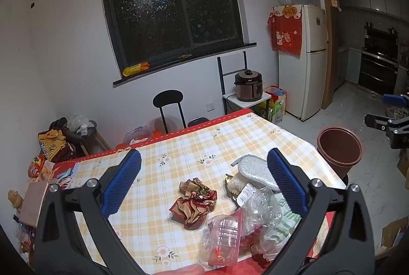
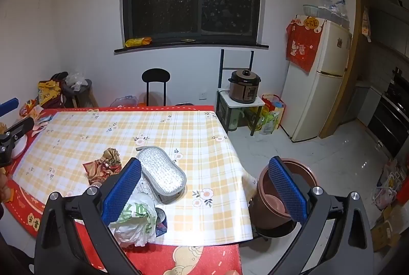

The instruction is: Collect trash

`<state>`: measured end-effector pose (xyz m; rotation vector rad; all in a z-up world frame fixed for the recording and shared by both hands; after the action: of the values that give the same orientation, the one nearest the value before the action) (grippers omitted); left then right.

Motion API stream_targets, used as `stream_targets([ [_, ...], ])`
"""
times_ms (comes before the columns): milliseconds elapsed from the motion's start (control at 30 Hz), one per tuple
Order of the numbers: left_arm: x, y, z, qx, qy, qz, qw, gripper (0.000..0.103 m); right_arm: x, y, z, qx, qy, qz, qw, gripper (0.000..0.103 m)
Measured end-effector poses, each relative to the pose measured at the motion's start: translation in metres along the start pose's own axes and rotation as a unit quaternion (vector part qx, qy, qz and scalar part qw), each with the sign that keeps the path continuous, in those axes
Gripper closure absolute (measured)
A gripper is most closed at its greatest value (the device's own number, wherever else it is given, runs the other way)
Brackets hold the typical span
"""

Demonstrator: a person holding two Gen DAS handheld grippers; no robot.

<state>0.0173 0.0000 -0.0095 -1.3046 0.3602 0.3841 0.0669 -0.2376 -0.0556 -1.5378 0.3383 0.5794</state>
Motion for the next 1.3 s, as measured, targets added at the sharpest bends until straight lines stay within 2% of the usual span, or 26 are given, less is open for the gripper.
stream_targets([
  [1300, 0.001, 0.003, 0.003, -0.011, 0.006, -0.002, 0.9999, 0.006, 0.011, -0.001, 0.008, -0.006, 0.000, 0.005, 1.000, 0.005],
])
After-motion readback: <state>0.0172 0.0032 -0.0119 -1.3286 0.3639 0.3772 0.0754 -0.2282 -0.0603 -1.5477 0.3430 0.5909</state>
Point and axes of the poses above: each gripper's, at about its wrist camera, not at the fingertips, and x roughly the way its jaws point, z to its left, y to its underside, the point moved 2 cm from there along x, roughly the way its jaws point, and after that the axes turned 4 degrees about -y, right-handed, at the moved point
